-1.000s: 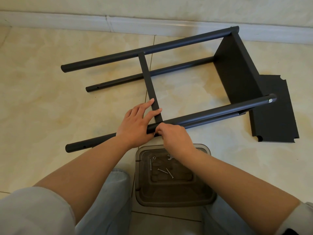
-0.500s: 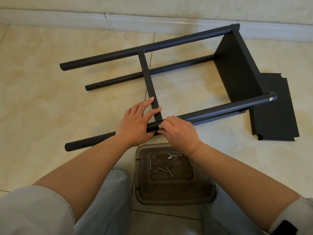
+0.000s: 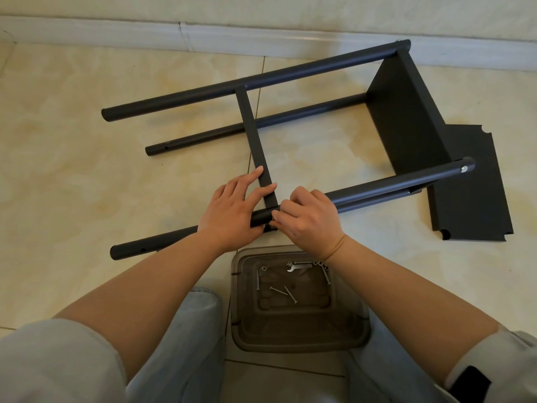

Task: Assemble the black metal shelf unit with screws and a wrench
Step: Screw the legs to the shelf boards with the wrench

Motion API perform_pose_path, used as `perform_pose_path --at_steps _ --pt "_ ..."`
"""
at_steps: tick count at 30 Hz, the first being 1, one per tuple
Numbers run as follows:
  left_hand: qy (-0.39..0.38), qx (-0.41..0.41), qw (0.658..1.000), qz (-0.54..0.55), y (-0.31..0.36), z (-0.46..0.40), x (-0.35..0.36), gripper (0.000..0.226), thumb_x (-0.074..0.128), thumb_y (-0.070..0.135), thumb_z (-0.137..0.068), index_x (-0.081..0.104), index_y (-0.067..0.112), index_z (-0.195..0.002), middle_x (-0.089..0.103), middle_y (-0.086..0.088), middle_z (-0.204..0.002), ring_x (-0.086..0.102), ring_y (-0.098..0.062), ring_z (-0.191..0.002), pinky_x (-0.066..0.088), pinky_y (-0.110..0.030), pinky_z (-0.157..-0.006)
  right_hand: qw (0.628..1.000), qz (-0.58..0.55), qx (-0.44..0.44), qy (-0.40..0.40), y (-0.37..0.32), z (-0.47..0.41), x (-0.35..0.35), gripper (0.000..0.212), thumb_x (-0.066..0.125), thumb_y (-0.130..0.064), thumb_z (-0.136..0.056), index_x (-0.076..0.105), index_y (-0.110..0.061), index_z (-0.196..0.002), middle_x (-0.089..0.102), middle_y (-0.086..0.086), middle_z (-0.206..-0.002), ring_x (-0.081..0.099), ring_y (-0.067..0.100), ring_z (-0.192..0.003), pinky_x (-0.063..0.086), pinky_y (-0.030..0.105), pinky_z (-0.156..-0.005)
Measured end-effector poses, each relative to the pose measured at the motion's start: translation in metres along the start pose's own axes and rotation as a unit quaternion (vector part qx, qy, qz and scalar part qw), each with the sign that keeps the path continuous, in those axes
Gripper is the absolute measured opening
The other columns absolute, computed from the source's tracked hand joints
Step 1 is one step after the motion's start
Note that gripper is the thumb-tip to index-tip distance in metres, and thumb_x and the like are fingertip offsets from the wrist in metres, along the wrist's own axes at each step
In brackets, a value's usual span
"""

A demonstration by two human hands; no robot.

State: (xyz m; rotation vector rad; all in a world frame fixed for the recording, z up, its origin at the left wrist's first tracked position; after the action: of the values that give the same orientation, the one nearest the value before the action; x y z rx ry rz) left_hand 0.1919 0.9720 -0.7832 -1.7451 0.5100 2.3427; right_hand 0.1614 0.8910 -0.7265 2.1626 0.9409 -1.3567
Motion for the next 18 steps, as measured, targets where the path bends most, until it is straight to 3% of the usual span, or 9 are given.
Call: perform_pose_path --at_steps 3,7,11,14,18 --pt "0.001 0.002 1.000 0.005 0.001 0.000 -0.001 0.074 0.057 0.047 -0.085 0.017 0.038 -0.147 0.000 0.003 -0.158 0.013 -0.021 -0.141 0.016 -0.038 -0.114 1.000 0.003 0.005 0.018 0.004 0.001 0.000 0.019 0.058 -0.030 -0.088 0.070 -0.018 -0.080 0.062 -0.002 -0.073 0.051 0.019 -0.073 0.038 0.030 -0.059" --pt "0.000 0.012 1.000 0.022 0.000 0.001 -0.001 0.077 0.056 0.055 -0.083 0.018 0.037 -0.147 0.001 0.003 -0.158 0.014 -0.022 -0.141 0.018 -0.039 -0.114 0.994 -0.073 0.081 0.020 0.017 0.003 0.003 0.015 0.063 -0.033 -0.081 0.072 -0.021 -0.080 0.059 0.002 -0.078 0.043 0.019 -0.080 0.035 0.029 -0.063" --pt "-0.021 0.007 0.999 0.028 -0.002 -0.001 0.004 0.088 0.030 0.083 -0.072 0.014 0.040 -0.148 -0.003 0.006 -0.158 0.011 -0.020 -0.142 0.017 -0.041 -0.115 0.967 -0.099 0.212 -0.097 0.048 0.013 0.024 0.035 0.068 -0.052 -0.076 0.070 -0.018 -0.085 0.063 0.000 -0.079 0.059 0.022 -0.072 0.042 0.031 -0.068" --pt "-0.015 -0.003 0.999 0.037 -0.005 -0.001 0.002 0.087 0.011 0.083 -0.071 0.016 0.041 -0.147 -0.001 0.007 -0.158 0.011 -0.019 -0.142 0.016 -0.040 -0.115 0.942 -0.072 0.251 -0.211 0.055 0.019 0.037 0.055 0.052 -0.069 -0.079 0.065 -0.017 -0.094 0.067 0.000 -0.085 0.060 0.022 -0.084 0.039 0.036 -0.081" --pt "-0.015 0.002 0.999 0.039 -0.005 0.005 0.002 0.085 0.010 0.082 -0.072 0.019 0.041 -0.146 0.002 0.007 -0.158 0.013 -0.019 -0.142 0.016 -0.040 -0.114 0.929 -0.069 0.258 -0.257 0.048 0.019 0.040 0.060 0.042 -0.073 -0.081 0.058 -0.020 -0.105 0.066 -0.002 -0.098 0.056 0.019 -0.097 0.034 0.034 -0.089"
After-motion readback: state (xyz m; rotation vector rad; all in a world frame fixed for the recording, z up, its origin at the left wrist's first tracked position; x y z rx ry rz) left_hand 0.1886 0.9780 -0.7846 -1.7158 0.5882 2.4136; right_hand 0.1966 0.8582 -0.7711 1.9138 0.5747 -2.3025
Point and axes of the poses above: each hand's wrist, its own z-axis away from the middle knuckle, its own x-axis out of the palm, y = z × x, the point moved 10 cm from there along -z, towards the middle knuckle
